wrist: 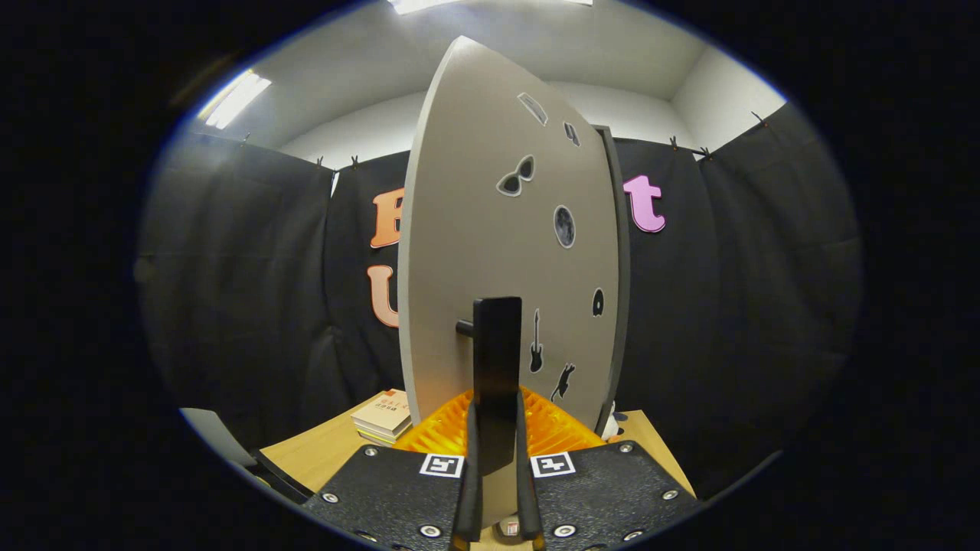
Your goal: Open the shoe cabinet door, grab the shoes and put them into the shoe cabinet, then close the shoe cabinet door.
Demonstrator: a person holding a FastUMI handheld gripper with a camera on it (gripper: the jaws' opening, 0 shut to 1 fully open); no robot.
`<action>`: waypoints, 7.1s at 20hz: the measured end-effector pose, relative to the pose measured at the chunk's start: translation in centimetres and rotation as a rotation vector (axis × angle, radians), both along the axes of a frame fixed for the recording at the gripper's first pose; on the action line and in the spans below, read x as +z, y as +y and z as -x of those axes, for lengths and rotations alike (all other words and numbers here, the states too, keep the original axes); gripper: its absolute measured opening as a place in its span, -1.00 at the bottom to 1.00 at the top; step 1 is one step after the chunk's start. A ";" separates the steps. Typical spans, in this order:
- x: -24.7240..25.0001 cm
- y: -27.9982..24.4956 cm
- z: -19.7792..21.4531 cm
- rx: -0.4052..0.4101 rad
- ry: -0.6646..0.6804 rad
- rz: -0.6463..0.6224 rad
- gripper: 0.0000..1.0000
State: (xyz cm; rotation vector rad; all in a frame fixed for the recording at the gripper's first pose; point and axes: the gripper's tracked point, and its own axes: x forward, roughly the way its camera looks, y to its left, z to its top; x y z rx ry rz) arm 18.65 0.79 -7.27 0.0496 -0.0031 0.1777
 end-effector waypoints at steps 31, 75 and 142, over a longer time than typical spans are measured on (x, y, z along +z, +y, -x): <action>-0.9 -16.6 1.7 -0.152 0.017 -0.031 -0.90; -39.1 8.7 -7.7 -0.058 0.578 -0.056 0.57; -10.4 5.8 -39.5 -0.103 0.451 -0.005 -0.92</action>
